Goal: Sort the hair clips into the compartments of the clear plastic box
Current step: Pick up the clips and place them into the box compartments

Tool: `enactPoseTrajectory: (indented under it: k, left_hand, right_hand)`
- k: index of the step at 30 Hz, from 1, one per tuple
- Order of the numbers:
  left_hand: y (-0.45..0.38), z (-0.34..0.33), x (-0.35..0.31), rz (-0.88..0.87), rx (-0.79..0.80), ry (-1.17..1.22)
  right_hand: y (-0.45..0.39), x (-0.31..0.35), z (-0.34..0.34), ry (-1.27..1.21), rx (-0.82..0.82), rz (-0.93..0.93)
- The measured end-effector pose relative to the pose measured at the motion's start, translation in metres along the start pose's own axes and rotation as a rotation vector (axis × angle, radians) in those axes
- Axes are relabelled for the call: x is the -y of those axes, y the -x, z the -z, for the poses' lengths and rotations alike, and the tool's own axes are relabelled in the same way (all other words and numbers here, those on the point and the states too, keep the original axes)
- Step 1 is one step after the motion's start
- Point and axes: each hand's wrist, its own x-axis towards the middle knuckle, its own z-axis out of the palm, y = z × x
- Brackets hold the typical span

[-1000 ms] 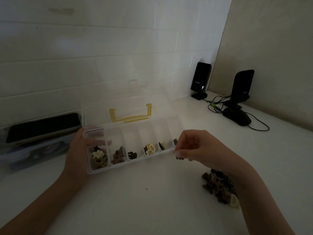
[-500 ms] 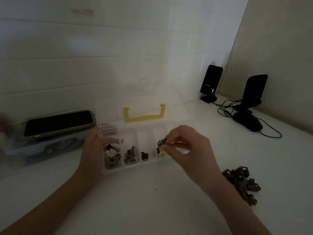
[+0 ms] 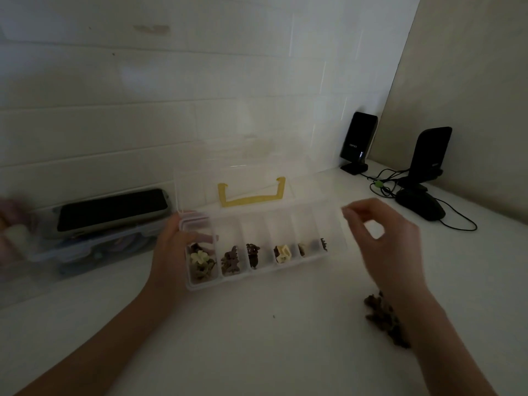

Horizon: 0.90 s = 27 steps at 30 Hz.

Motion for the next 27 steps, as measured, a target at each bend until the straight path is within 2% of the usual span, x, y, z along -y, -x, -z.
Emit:
enactPoseTrajectory:
  k: [2, 5, 8, 13, 19, 27]
  left_hand:
    - [0.001, 0.000, -0.002, -0.012, 0.010, -0.013]
    - [-0.001, 0.001, 0.000, -0.052, 0.030, -0.050]
    - [-0.001, 0.000, 0.003, -0.049, 0.029, -0.036]
    - [0.003, -0.002, 0.002, -0.041, 0.040, -0.030]
    - [0.011, -0.004, 0.001, -0.066, 0.089, -0.011]
    - [0.010, -0.007, 0.002, -0.087, 0.078, -0.031]
  right_hand:
    - [0.008, -0.011, 0.015, 0.066, 0.137, -0.102]
    - [0.031, -0.017, 0.032, 0.231, 0.269, -0.133]
    - [0.054, -0.014, 0.043, 0.287, 0.405, -0.168]
    - [0.075, -0.011, 0.049, 0.444, 0.545, -0.182]
    - [0.087, -0.023, 0.046, 0.588, 0.634, -0.131]
    - [0.075, -0.029, 0.019, 0.364, 0.551, -0.032]
